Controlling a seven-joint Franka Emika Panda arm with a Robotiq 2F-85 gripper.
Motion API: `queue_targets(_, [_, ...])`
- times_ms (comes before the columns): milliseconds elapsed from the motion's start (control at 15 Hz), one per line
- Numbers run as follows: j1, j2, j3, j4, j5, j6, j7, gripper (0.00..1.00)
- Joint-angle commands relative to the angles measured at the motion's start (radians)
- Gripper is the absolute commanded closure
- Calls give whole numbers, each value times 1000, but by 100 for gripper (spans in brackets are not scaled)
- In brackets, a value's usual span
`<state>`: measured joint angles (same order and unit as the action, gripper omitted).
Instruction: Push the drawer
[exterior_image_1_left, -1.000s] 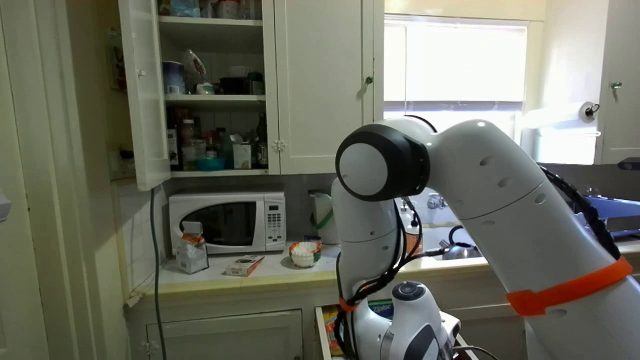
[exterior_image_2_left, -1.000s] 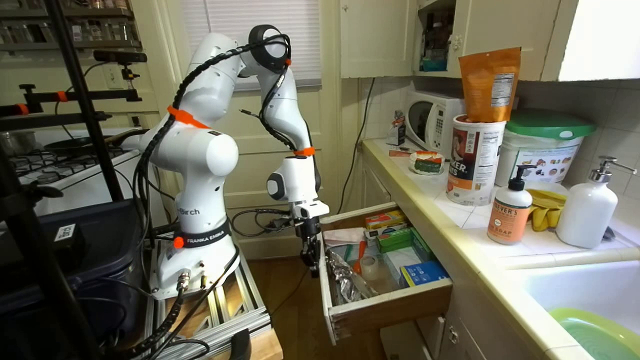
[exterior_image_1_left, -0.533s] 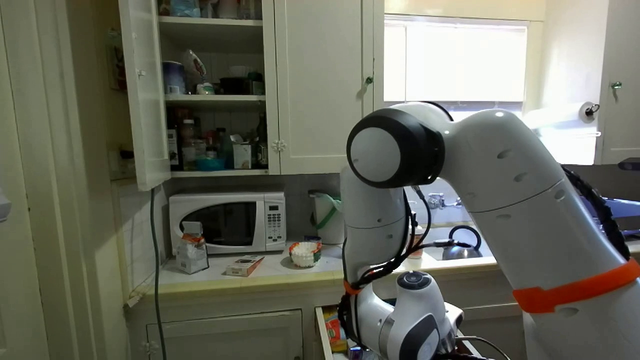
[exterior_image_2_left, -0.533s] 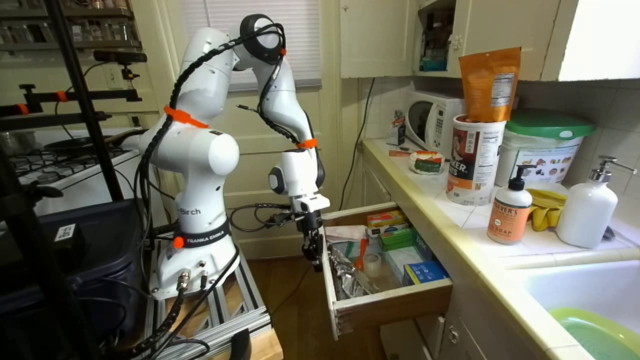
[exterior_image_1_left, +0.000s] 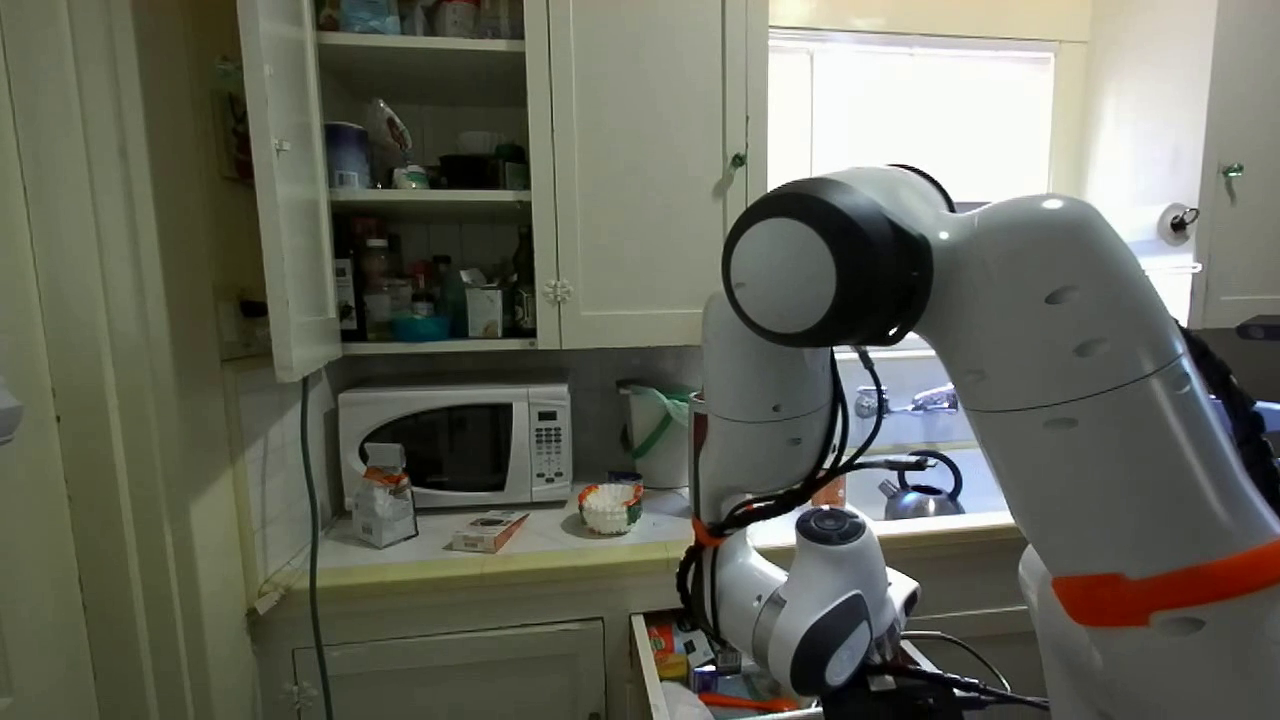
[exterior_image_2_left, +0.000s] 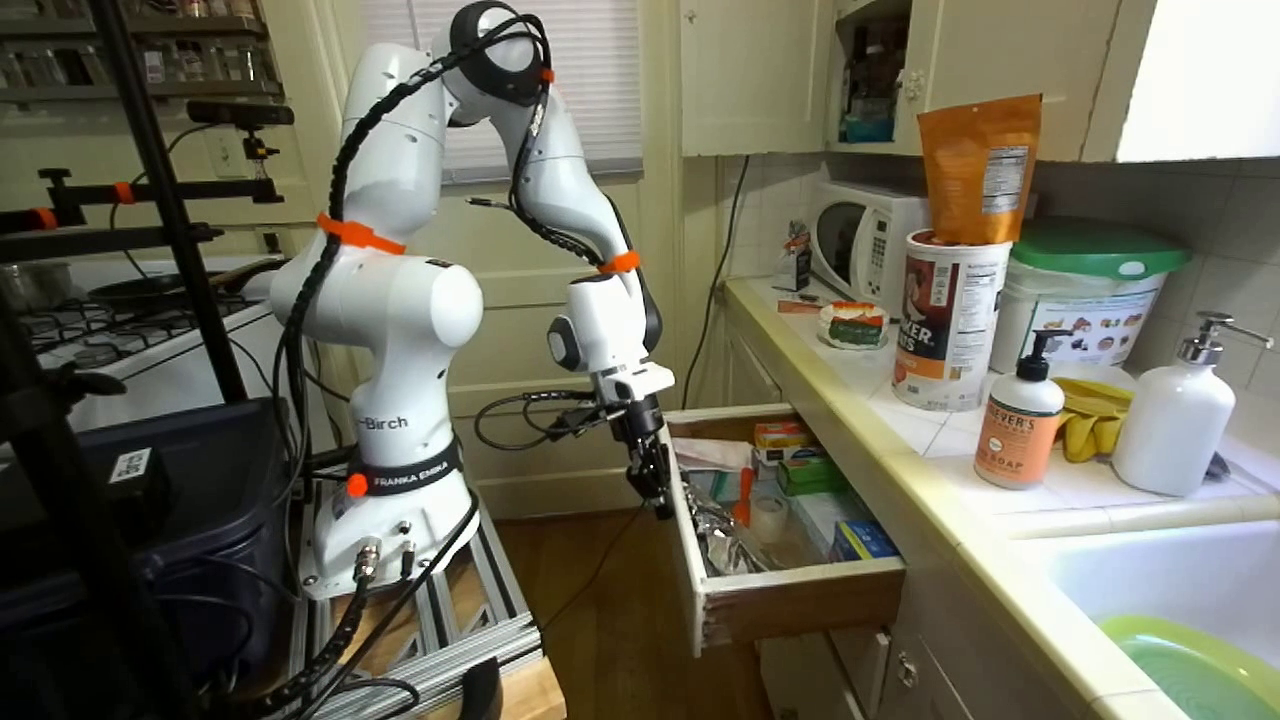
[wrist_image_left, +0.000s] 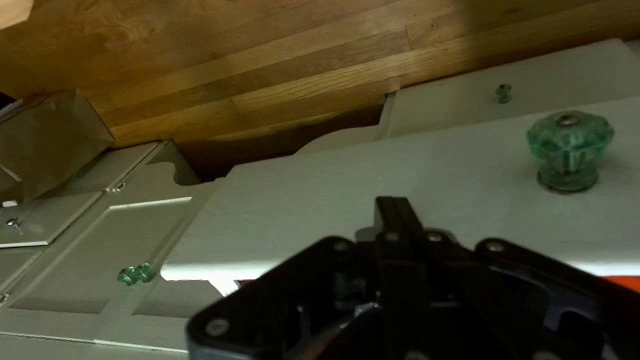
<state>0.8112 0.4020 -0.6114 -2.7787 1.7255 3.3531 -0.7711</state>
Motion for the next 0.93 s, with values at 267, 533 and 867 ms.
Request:
queue_targets(267, [107, -60, -162, 10, -50, 14, -63, 100])
queue_targets(533, [118, -85, -182, 32, -15, -28, -133, 100])
queue_targets(867, [75, -173, -166, 33, 93, -27, -302, 89])
